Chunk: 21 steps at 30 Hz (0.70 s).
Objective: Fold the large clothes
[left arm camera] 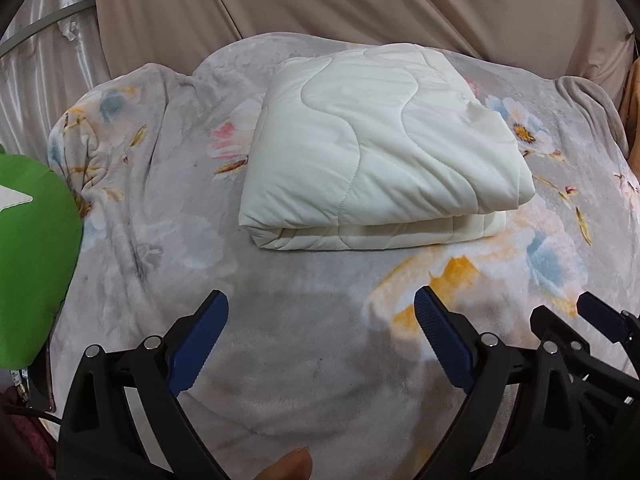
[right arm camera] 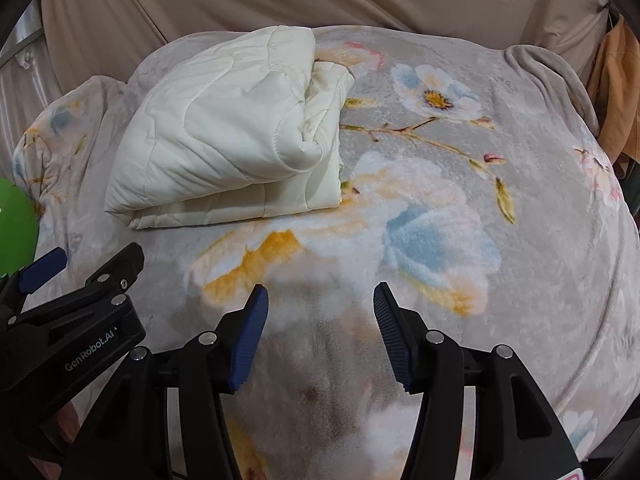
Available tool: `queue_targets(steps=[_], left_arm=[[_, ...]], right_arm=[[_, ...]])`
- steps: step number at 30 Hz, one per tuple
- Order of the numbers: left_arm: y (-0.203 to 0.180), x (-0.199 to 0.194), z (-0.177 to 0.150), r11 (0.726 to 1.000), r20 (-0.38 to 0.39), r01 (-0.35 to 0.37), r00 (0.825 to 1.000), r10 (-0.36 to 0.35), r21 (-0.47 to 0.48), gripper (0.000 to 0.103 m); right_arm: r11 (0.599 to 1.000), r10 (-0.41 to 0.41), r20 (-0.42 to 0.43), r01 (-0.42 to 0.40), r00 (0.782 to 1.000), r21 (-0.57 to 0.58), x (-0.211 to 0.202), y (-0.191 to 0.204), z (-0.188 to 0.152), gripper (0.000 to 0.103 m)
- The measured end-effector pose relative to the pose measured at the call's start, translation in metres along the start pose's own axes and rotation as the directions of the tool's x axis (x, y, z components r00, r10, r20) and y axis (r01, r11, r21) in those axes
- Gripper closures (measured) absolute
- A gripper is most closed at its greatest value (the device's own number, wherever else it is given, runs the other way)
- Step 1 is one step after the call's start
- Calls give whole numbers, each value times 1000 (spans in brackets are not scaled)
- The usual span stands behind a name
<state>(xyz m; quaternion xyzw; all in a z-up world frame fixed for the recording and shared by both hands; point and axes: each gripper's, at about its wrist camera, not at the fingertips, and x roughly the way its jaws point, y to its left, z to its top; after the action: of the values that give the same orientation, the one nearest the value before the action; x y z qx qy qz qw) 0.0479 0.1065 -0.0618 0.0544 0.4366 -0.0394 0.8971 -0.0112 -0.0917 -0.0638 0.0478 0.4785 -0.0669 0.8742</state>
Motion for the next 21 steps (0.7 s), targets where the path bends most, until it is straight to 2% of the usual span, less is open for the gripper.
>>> queue_targets(steps=[10,21], left_arm=[[-1,-2,-4,999,7,-34,999,34,-6,12],[3,-1,-2,999,-9,-37,999,37,-26,13]], right_arm=[[1000,-7,-2,7,1000,-18,-1,9,-1,49],[999,-8,4,8,1000,-31,-1,13,2,49]])
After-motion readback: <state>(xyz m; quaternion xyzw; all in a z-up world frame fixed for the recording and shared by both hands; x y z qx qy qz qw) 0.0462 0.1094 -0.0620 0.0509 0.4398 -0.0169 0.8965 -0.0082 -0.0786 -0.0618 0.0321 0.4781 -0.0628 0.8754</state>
